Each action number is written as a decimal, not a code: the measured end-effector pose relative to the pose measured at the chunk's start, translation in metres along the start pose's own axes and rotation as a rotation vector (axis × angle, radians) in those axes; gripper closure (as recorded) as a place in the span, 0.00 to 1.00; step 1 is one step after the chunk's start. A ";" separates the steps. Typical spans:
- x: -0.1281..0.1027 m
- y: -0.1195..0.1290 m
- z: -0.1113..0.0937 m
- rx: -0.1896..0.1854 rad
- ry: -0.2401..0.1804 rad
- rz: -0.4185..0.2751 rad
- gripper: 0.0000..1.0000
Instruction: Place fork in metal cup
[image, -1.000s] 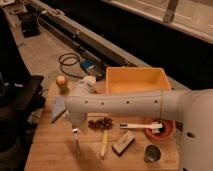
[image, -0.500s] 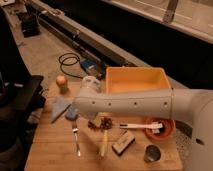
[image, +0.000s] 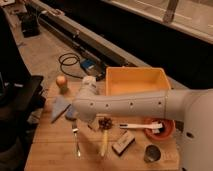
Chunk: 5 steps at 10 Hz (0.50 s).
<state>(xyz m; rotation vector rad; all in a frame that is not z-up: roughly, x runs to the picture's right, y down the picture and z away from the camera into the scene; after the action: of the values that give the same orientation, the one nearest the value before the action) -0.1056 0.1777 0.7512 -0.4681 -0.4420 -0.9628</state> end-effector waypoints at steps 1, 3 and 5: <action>-0.008 -0.002 0.003 -0.001 -0.020 -0.011 0.20; -0.027 -0.007 0.011 -0.014 -0.058 -0.040 0.20; -0.030 -0.007 0.012 -0.013 -0.066 -0.045 0.20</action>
<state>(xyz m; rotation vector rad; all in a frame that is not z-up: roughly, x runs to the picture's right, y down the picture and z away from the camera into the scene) -0.1285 0.2010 0.7462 -0.5047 -0.5074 -0.9961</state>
